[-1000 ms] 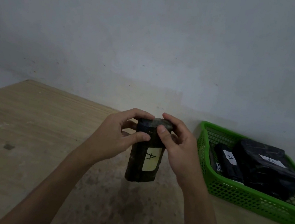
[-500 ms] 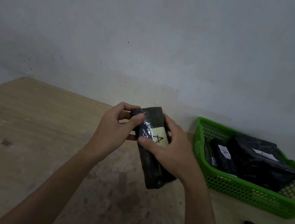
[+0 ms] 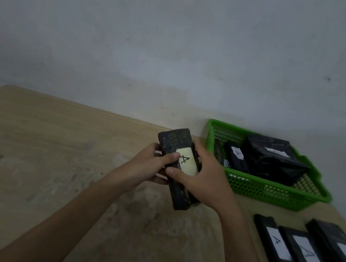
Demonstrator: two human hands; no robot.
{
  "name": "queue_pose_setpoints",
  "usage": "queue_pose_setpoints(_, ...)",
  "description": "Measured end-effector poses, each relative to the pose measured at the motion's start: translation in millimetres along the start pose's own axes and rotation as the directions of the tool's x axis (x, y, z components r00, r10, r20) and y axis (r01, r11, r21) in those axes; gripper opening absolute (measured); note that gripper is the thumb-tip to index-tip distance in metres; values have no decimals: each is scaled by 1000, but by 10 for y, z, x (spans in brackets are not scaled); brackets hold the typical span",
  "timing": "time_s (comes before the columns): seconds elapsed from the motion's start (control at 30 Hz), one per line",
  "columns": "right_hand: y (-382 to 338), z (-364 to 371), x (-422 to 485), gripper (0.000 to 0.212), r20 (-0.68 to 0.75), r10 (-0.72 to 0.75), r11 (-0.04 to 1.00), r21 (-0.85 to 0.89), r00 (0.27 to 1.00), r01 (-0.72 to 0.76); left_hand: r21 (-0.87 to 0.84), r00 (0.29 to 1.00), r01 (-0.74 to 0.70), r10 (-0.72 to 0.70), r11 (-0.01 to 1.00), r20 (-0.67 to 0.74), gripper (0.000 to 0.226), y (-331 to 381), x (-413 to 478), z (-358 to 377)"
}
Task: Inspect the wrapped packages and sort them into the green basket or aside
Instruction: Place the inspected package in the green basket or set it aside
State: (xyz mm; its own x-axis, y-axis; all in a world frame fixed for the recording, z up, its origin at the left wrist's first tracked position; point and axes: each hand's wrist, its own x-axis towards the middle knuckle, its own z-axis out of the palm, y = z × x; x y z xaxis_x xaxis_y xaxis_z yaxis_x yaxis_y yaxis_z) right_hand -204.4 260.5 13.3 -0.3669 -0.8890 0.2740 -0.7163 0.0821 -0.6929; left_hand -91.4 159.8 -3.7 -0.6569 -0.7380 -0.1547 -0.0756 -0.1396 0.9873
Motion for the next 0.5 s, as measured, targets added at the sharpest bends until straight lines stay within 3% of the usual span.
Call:
queue_pose_setpoints(0.17, 390, -332, -337, 73, -16, 84, 996, 15, 996, -84, 128, 996, 80, -84, 988, 26, 41, -129, 15, 329)
queue_pose_setpoints(0.3, 717, -565, -530, 59, -91, 118, 991, 79, 989, -111, 158, 990, 97, -112, 983, 85, 31, -265, 28, 693)
queue_pose_setpoints(0.5, 1189, -804, -772, 44, -217, 137, 991, 32, 967, -133, 268, 968, 88, -146, 959, 204, 25, -487, 101, 1297)
